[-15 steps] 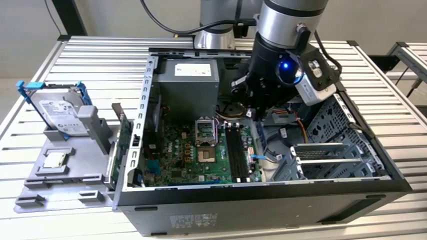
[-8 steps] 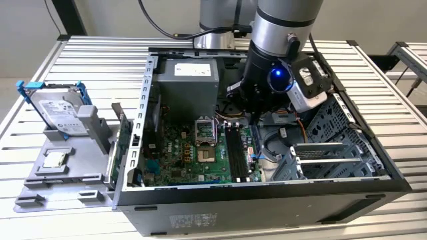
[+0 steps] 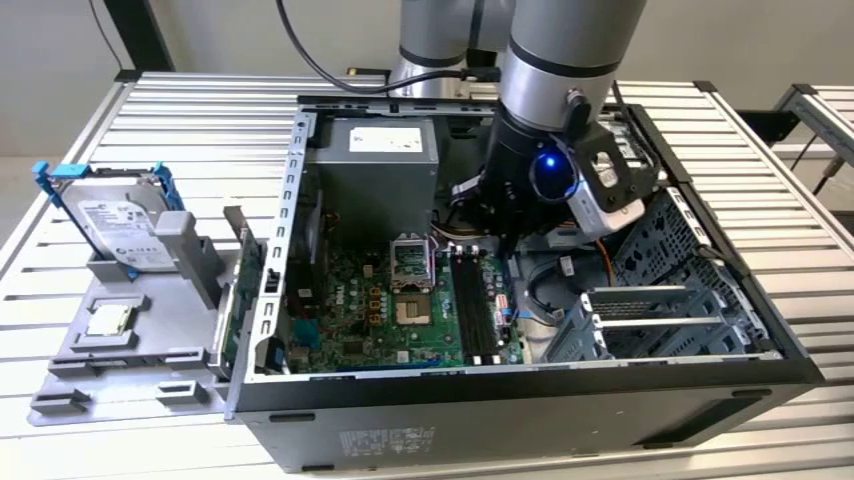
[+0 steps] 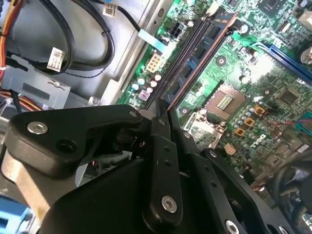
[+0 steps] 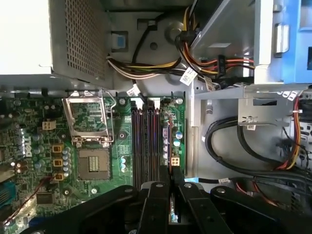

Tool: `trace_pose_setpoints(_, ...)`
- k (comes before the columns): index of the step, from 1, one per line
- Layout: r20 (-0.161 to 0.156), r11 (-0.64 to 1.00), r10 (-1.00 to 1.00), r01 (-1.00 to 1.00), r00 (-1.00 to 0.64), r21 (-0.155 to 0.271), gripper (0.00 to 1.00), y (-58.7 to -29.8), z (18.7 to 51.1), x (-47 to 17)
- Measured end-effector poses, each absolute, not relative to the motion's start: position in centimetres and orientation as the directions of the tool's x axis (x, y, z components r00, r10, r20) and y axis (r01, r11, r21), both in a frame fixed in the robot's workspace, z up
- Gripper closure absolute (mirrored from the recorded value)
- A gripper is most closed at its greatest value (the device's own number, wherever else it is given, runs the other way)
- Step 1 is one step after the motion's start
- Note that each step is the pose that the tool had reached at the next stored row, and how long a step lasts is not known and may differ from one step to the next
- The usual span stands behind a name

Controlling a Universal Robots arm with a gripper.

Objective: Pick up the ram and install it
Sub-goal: 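Insert the ram into the slot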

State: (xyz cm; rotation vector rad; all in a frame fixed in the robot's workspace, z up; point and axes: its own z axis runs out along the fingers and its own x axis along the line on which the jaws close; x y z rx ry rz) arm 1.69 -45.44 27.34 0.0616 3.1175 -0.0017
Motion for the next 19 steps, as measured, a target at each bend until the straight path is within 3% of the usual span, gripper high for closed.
trace_pose_setpoints(19, -0.023, 1.0, 0.025, 0.025, -0.999, -0.001, 1.0, -44.9, 24.0, 1.6)
